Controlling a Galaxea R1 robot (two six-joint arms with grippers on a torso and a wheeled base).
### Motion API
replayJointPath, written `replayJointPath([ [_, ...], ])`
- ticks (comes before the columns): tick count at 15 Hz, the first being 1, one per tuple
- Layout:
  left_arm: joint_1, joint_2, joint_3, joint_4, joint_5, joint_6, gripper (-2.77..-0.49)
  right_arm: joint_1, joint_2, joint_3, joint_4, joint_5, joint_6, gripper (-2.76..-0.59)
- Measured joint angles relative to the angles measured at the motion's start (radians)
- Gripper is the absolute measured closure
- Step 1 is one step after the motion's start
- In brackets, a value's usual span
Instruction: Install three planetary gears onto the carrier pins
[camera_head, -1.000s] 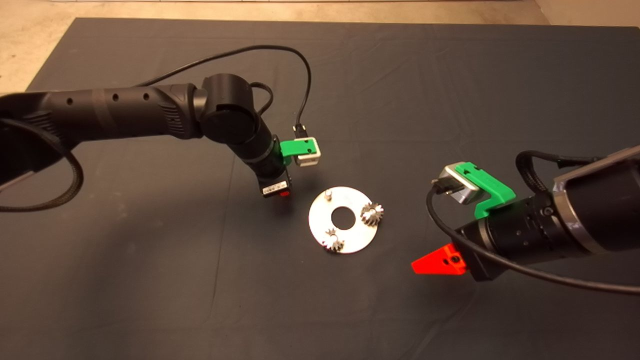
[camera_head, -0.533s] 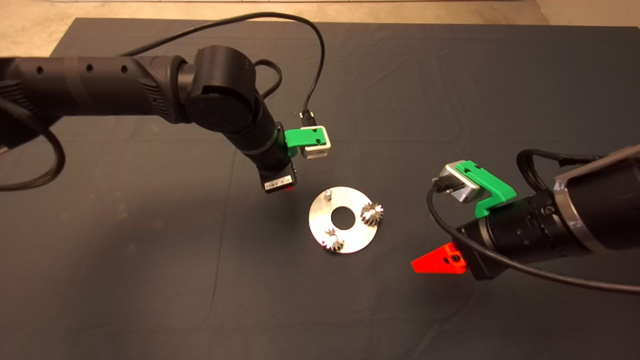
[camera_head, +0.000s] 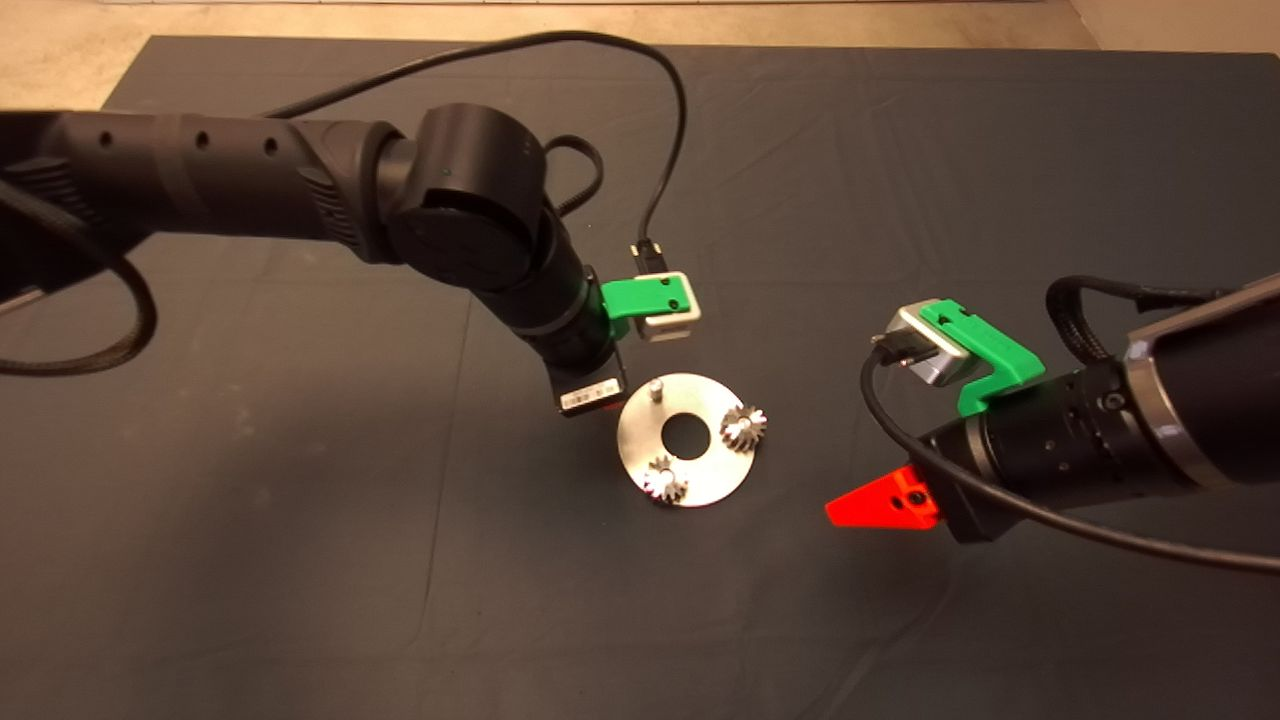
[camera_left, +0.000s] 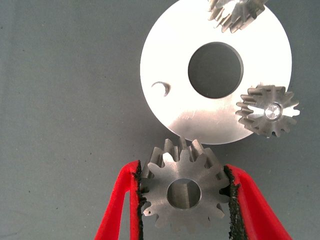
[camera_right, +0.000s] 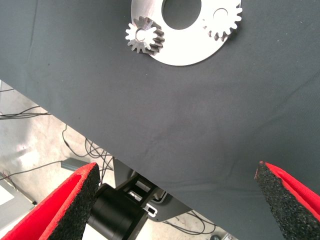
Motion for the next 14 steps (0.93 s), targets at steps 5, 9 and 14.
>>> replayJointPath([
  [5, 0.0, 0.044, -0.029, 0.0, -0.019, -0.003, -0.75, -0.008, 0.005, 0.002, 0.0, 0.0, 0.0, -2.34],
  [9, 0.0, 0.049, -0.045, -0.001, -0.031, -0.003, -0.75, -0.031, 0.005, 0.01, 0.0, 0.001, 0.0, -2.34],
  [14, 0.0, 0.05, -0.055, -0.001, -0.031, -0.003, -0.75, -0.199, 0.005, 0.01, -0.01, -0.006, 0.0, -2.34],
])
